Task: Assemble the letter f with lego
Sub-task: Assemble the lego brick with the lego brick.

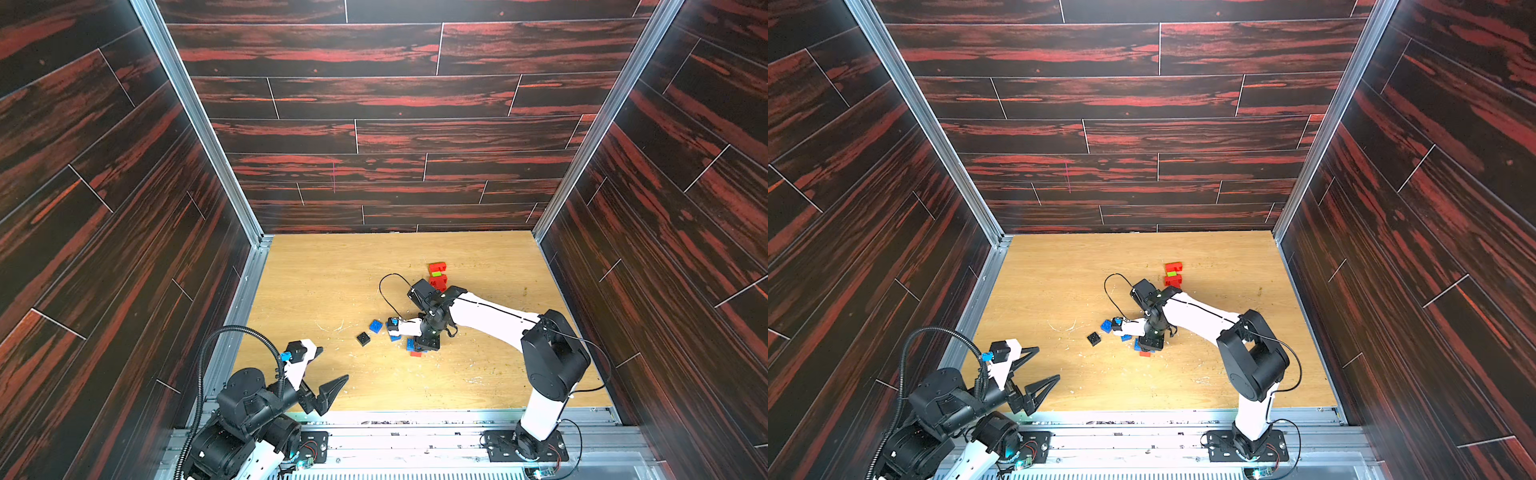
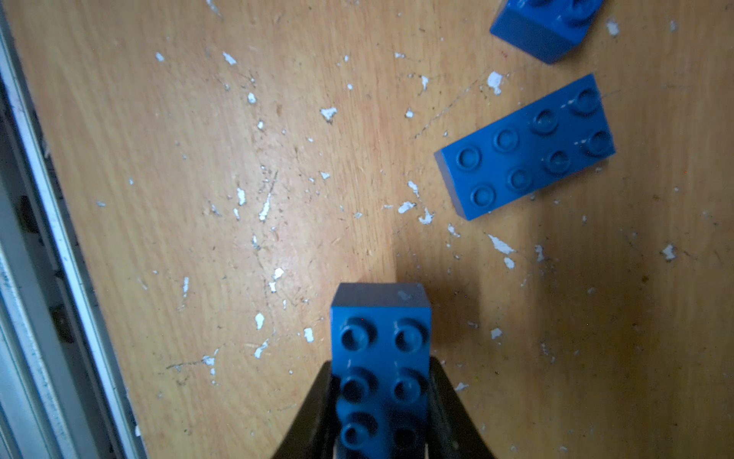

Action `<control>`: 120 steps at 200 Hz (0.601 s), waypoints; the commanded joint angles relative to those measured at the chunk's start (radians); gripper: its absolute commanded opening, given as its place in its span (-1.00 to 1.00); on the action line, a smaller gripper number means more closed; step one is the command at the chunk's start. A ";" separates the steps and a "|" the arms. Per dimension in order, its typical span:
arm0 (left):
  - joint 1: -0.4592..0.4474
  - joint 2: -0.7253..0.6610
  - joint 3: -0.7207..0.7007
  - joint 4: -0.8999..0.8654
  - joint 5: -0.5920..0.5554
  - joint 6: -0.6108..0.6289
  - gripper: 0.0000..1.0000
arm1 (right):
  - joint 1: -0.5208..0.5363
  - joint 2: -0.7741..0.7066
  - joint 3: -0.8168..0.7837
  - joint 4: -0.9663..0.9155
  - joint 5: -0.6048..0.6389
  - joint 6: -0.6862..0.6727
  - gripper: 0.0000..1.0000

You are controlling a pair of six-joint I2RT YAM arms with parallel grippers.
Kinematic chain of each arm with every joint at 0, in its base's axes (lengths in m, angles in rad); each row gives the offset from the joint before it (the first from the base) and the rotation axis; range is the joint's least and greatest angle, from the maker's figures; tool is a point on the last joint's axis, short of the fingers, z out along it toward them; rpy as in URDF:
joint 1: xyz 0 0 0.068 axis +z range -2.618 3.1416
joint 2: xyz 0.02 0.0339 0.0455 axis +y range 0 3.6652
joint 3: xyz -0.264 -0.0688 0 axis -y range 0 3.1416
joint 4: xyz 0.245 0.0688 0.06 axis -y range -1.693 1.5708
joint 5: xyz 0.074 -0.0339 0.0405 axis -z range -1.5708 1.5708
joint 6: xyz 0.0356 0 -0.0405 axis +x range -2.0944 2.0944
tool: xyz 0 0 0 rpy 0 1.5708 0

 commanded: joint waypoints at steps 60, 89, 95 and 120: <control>0.002 0.005 -0.013 0.010 0.018 0.013 1.00 | 0.029 0.080 -0.036 -0.033 -0.016 0.055 -1.00; 0.003 0.000 -0.011 0.009 0.020 0.012 1.00 | 0.029 0.041 -0.037 -0.005 -0.039 0.057 -1.00; 0.003 0.000 -0.011 0.009 0.022 0.012 1.00 | 0.028 0.035 -0.036 -0.004 -0.038 0.057 -1.00; 0.004 -0.003 -0.011 0.006 0.022 0.013 1.00 | 0.029 0.027 -0.023 0.004 -0.013 0.068 -1.00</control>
